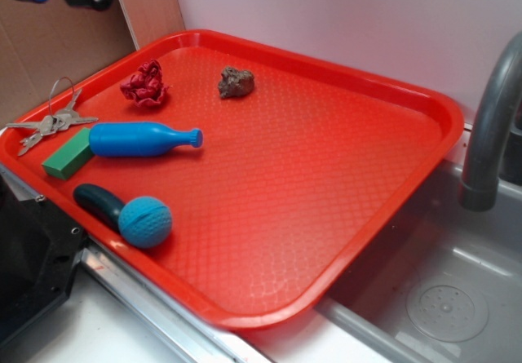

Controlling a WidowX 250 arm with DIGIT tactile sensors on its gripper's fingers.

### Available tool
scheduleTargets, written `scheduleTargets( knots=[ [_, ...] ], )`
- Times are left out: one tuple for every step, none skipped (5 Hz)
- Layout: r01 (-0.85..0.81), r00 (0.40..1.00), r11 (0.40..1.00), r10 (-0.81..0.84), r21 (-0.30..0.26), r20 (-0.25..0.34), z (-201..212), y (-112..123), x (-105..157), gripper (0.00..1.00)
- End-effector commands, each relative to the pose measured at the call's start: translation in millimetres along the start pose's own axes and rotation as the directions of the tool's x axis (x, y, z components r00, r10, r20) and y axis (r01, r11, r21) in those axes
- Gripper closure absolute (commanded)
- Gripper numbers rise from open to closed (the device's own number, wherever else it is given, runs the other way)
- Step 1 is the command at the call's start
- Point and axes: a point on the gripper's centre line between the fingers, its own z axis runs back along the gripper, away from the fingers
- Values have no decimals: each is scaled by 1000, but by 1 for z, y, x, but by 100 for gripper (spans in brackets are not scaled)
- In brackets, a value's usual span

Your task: Grab the red paper.

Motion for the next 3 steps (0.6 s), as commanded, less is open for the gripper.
scheduleTargets(
  knots=[
    [80,996,994,-82,75,24,-80,25,39,0],
    [117,993,993,-117,30,-8,-134,16,59,0],
    [47,995,997,-53,68,86,-149,3,63,0]
  ],
)
